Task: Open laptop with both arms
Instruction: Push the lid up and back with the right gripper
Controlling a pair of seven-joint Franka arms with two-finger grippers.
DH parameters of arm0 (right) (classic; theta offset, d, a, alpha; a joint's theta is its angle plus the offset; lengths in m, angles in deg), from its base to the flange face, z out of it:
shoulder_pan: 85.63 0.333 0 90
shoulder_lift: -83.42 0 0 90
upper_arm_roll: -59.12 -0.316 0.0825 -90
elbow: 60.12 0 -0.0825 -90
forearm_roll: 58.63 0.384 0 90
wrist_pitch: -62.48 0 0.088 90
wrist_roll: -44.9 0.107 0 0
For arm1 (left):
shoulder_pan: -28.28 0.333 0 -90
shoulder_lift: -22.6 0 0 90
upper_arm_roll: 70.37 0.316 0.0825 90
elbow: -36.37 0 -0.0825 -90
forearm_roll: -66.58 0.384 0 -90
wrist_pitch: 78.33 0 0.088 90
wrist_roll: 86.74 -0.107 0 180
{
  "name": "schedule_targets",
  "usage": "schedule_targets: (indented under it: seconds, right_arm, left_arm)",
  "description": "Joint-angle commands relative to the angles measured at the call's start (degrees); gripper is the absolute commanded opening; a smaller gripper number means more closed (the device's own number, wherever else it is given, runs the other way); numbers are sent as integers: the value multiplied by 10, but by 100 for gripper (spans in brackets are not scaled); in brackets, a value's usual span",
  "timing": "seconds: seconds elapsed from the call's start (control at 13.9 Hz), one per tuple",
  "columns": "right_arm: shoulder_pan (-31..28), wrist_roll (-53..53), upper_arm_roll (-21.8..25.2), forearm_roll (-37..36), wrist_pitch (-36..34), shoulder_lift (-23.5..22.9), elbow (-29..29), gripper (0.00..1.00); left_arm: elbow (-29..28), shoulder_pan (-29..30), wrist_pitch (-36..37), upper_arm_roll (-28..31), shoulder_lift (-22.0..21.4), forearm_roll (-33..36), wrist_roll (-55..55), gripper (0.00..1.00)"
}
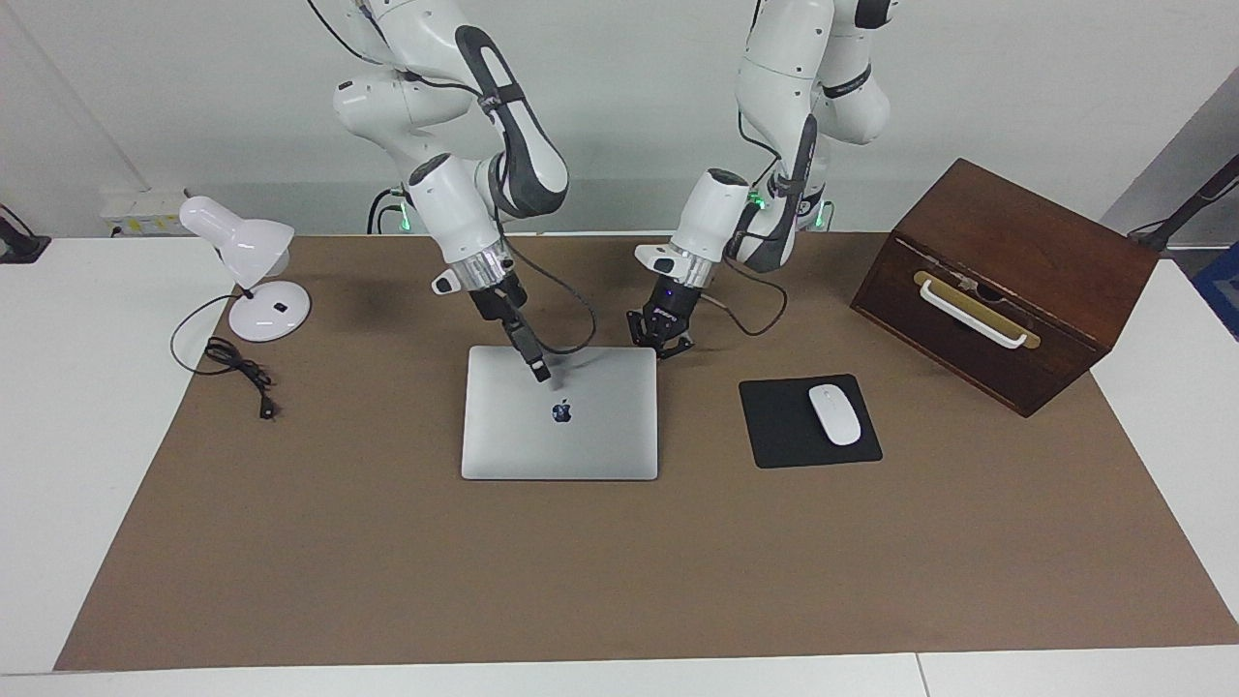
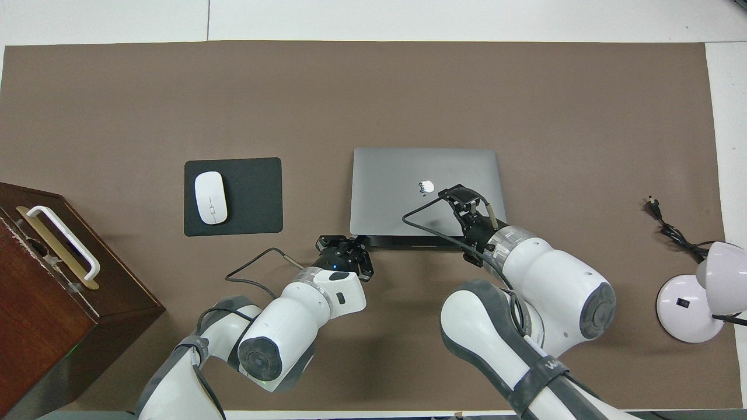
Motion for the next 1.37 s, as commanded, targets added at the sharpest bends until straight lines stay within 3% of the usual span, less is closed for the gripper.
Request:
schedule_targets:
  seconds: [0.0,0.72,1.3]
  right_arm:
    - [0,-32,-5,36,35,-33,55,100]
    - [-1,-32,-4,38,36,-65,168,100]
    - [-1,-47,26,37,29,-104,229,100]
  left_arm:
    - [12,2,-4,4,26,-9,-18,0]
    - [12,2,-4,4,26,-9,-26,0]
    - [11,2,-4,4,26,-9,-28,0]
